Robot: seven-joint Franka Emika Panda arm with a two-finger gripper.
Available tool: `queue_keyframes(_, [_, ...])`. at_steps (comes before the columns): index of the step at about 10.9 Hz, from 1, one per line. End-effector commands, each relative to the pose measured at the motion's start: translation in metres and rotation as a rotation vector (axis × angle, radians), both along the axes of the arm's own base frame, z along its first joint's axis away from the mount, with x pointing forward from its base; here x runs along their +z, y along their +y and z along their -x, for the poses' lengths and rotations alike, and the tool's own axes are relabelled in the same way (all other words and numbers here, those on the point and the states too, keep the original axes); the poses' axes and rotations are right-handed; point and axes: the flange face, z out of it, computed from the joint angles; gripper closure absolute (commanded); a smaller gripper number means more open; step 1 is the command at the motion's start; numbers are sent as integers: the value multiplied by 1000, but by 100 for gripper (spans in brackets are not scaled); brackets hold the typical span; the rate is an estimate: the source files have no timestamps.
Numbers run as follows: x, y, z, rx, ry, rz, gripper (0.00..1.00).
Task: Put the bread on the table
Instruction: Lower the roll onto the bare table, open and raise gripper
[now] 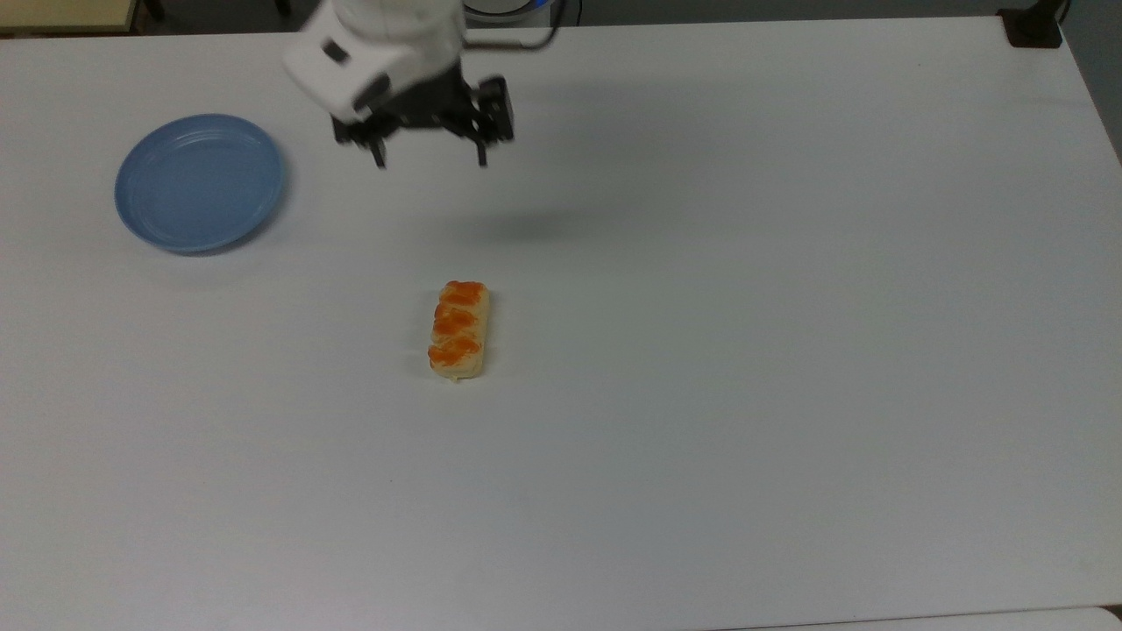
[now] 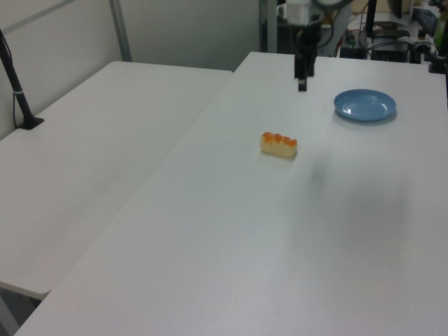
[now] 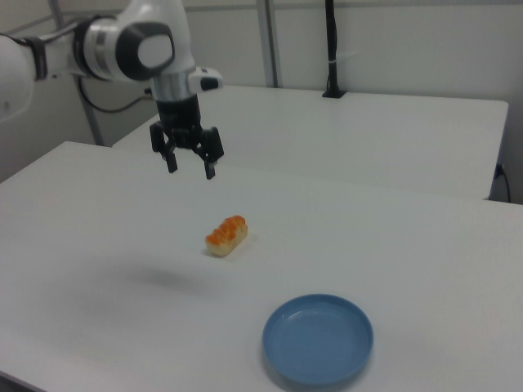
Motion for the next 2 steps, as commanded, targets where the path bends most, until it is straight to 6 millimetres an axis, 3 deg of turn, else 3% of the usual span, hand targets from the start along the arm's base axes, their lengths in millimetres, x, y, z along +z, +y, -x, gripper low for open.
queue_keyframes(1, [48, -29, 53, -72, -19, -6, 0])
queue_keyframes(2, [53, -34, 61, -80, -18, -10, 0])
